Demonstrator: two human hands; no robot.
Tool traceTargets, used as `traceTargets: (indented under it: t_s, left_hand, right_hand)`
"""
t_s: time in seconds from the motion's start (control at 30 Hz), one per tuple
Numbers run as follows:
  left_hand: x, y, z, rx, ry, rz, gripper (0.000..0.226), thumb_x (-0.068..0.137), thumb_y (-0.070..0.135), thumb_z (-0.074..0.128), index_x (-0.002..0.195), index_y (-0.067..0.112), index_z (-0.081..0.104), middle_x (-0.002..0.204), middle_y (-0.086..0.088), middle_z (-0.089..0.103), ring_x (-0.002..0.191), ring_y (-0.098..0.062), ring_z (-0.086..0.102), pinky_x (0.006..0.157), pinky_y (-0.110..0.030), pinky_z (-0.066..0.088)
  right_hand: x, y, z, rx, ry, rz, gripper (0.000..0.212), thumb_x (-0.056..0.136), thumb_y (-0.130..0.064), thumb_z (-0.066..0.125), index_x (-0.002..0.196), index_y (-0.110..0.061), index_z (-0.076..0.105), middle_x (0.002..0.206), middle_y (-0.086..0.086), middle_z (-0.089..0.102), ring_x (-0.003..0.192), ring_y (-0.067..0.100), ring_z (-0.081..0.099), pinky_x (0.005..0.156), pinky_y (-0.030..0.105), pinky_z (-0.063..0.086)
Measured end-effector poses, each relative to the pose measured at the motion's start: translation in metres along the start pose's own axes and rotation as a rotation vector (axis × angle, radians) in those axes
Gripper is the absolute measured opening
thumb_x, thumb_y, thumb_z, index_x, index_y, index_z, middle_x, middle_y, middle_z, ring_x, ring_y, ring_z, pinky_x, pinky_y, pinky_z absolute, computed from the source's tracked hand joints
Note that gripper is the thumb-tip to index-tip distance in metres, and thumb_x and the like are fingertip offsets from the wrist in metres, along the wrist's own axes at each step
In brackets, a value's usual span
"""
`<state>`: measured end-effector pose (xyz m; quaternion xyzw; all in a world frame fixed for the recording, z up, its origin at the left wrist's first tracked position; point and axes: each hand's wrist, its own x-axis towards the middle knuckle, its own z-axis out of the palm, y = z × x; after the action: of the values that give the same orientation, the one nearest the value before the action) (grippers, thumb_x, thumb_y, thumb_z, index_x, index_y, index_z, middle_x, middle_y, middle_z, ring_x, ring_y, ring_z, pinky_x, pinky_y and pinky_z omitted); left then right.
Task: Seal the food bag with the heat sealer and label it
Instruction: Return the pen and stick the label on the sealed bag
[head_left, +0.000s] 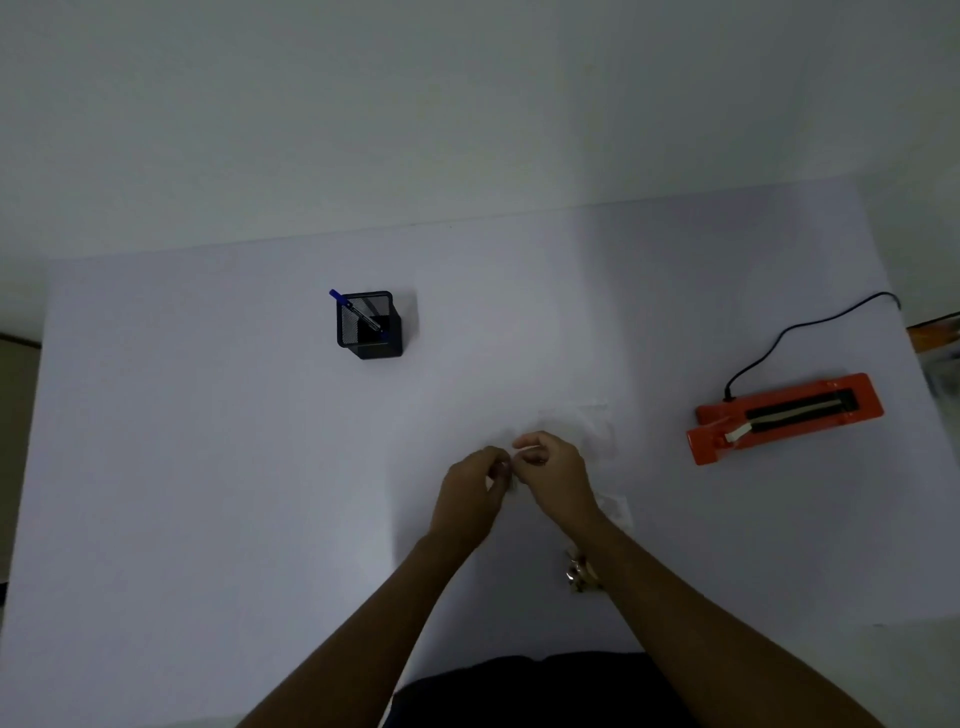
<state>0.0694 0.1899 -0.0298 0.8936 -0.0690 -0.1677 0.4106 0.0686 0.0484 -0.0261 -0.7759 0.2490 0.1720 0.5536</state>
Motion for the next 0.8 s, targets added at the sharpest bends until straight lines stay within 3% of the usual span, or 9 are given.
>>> traceTargets:
  t_s: [0.1,0.23,0.43,0.8]
  left_hand:
    - [0.0,0.022,-0.028,-0.134,0.062,0.022,0.008,0.091,0.011,0.063,0.092,0.016,0.069,0.083,0.005,0.071,0.076,-0.006,0.064,0.065,-0.009,0.047]
    - [-0.005,0.05,-0.059,-0.261,0.15,-0.005,0.009,0.089,0.006,0.064,0.088,0.013,0.07,0.082,0.004,0.071,0.075,-0.01,0.066,0.065,-0.013,0.052]
    - [-0.021,0.091,-0.099,-0.445,0.255,-0.073,0.012,0.088,0.003,0.064,0.09,0.013,0.07,0.081,0.002,0.072,0.071,-0.013,0.069,0.064,-0.023,0.058]
    - [-0.065,0.17,-0.167,-0.716,0.457,-0.02,0.003,0.089,0.006,0.065,0.091,0.006,0.068,0.078,-0.002,0.075,0.067,-0.013,0.07,0.06,-0.019,0.056]
  right_hand:
    - [-0.011,-0.031,-0.015,0.183,-0.042,0.01,0.017,0.083,-0.005,0.07,0.099,-0.011,0.069,0.084,0.008,0.074,0.08,0.022,0.072,0.074,0.031,0.061]
    - [-0.031,-0.073,-0.03,0.443,-0.105,0.036,0.016,0.083,-0.002,0.071,0.099,-0.006,0.069,0.085,0.012,0.075,0.08,0.025,0.073,0.073,0.033,0.061]
    - [-0.07,-0.118,-0.05,0.481,-0.219,-0.021,0.016,0.086,-0.005,0.07,0.102,-0.003,0.071,0.092,0.017,0.075,0.083,0.03,0.073,0.076,0.04,0.061]
    - [-0.146,-0.177,-0.06,0.468,-0.189,-0.322,0.019,0.088,-0.003,0.067,0.106,-0.007,0.071,0.093,0.01,0.077,0.084,0.029,0.074,0.074,0.037,0.062]
